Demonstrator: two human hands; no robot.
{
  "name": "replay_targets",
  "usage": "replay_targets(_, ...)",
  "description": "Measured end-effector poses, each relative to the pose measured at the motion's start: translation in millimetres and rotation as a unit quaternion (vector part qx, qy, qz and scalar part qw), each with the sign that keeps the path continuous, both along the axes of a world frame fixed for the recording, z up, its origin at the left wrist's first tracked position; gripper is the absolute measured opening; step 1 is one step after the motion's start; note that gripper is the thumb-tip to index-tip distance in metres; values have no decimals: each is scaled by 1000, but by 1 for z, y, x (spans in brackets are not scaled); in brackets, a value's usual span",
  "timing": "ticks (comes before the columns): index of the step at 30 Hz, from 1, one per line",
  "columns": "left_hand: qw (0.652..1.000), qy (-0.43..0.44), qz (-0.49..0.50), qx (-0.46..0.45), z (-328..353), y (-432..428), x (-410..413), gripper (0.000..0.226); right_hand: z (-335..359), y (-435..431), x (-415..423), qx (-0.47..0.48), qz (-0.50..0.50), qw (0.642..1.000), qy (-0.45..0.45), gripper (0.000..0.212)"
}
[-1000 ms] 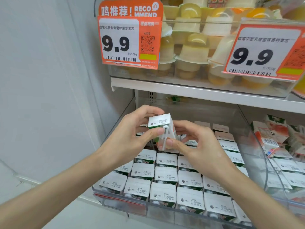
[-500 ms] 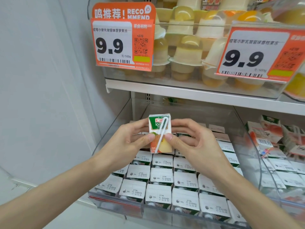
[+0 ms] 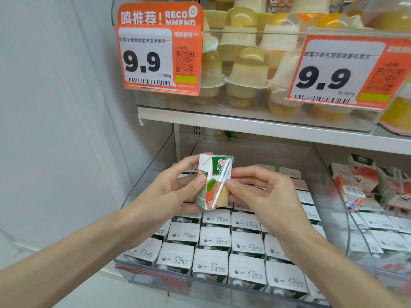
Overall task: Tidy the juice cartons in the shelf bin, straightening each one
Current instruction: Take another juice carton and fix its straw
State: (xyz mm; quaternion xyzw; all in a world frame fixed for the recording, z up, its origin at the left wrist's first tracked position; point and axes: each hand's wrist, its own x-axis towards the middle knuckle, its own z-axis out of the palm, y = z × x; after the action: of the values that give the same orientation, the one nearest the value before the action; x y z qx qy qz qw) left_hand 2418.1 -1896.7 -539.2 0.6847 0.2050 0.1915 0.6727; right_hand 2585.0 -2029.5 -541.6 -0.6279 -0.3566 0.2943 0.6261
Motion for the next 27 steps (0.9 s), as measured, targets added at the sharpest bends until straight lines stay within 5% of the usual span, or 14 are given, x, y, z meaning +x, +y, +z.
replay_targets(9,999,27,30,19,-1,-1,2,48,2,-1,-8,-63,99,987,-113,50)
replay_targets(16,997,5,13,-69,0,0,3,40,-2,2,-1,-19,57,997,-38,43)
replay_targets(27,993,-6,54,-104,-5,1,7,41,-2,2,-3,-18,9,998,-51,28)
